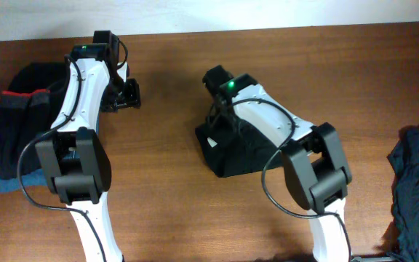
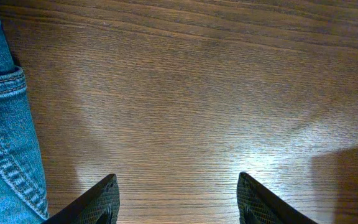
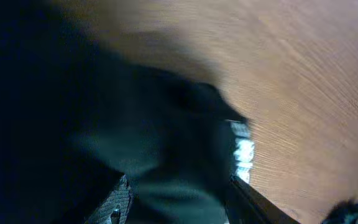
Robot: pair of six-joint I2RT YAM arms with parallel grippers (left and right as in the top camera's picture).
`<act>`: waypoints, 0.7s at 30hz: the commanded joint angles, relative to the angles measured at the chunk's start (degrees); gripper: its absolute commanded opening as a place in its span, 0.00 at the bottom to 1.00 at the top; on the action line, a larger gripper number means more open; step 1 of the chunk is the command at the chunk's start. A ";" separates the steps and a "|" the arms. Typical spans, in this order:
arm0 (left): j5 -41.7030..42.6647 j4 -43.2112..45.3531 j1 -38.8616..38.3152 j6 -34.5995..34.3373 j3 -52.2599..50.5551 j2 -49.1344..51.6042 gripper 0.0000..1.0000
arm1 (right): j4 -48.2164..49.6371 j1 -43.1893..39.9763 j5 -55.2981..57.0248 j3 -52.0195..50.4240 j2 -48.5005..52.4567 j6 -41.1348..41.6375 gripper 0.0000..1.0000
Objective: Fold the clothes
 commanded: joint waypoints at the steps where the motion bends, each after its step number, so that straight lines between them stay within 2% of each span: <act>1: -0.15 0.00 0.39 0.52 1.03 0.61 0.60 | 0.42 3.63 -4.28 -0.26 1.03 -3.13 0.56; 4: -0.15 -0.11 0.39 0.52 1.03 0.61 0.60 | 2.34 5.35 -4.13 -0.26 1.03 -3.13 0.64; 12: -0.15 -0.28 0.39 0.52 1.03 0.61 0.60 | 2.60 5.79 -2.99 -0.24 1.01 -2.75 0.65; 18: 0.02 -0.04 0.39 0.55 1.03 0.61 0.65 | 0.57 5.79 1.68 0.13 -3.74 5.11 0.66; 21: 3.17 0.98 0.39 2.32 1.03 0.61 0.65 | 0.63 5.53 1.46 0.15 -8.31 9.33 0.67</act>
